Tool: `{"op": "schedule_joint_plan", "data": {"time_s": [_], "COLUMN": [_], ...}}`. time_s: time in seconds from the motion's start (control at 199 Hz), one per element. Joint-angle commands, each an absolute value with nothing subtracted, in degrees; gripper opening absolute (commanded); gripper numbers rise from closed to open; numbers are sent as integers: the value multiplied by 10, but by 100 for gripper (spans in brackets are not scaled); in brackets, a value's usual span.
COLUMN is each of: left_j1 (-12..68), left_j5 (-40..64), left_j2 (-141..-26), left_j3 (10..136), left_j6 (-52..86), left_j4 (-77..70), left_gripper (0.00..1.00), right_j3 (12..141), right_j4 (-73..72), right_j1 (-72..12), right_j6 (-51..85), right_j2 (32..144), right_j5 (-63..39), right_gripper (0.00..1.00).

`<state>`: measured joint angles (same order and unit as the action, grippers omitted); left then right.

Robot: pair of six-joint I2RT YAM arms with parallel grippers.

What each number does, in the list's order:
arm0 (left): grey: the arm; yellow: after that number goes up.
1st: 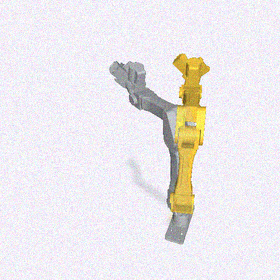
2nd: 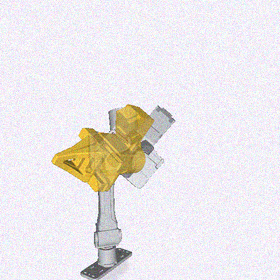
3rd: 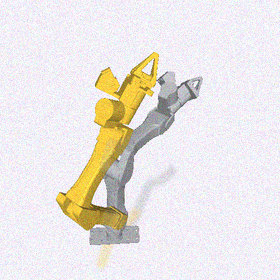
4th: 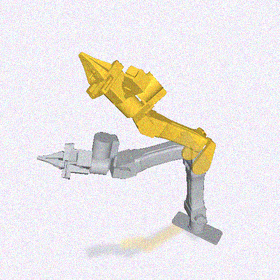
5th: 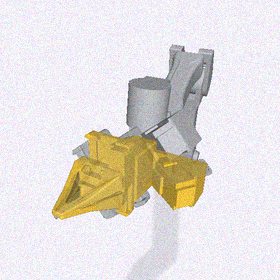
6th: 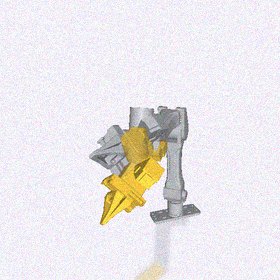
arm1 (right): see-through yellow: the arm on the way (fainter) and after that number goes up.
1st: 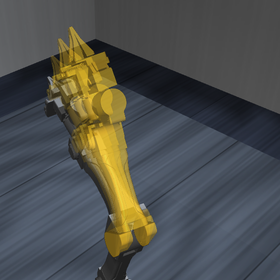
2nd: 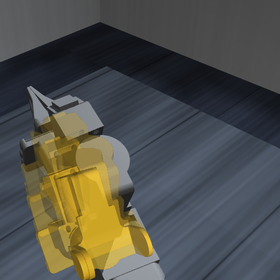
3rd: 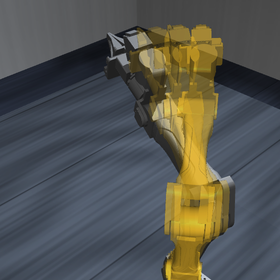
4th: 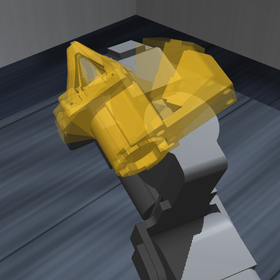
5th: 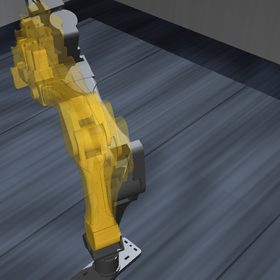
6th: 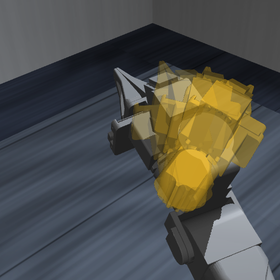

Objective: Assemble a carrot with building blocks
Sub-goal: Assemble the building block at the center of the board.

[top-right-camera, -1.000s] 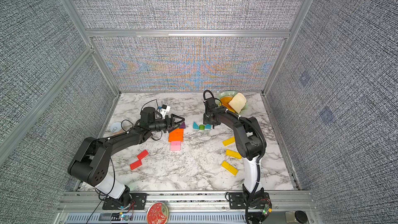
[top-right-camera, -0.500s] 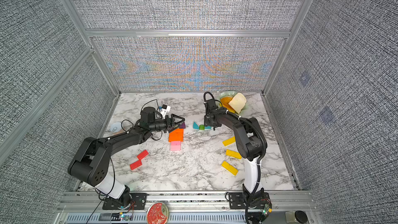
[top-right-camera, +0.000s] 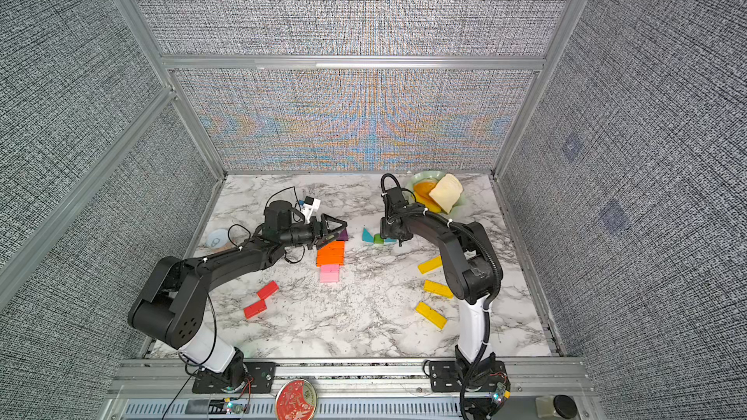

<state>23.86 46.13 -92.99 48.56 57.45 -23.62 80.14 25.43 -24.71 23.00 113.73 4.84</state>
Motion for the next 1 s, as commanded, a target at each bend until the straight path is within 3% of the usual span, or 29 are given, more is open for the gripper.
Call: {"op": "schedule_joint_plan", "data": {"time_s": [0.0,0.998], "left_j1": [238,239], "left_j5": [468,468], "left_j2": [-931,-933], "left_j3": [491,491], "left_j6": [574,573], "left_j4": [-244,-243], "left_gripper": [81,81], "right_j3": [798,792], "right_j4": [251,247], "right_j1": [-250,-260], "right_j6": [243,247], "right_j2": [1131,1130], "right_j5": [40,30], "right_gripper": [61,60]}}
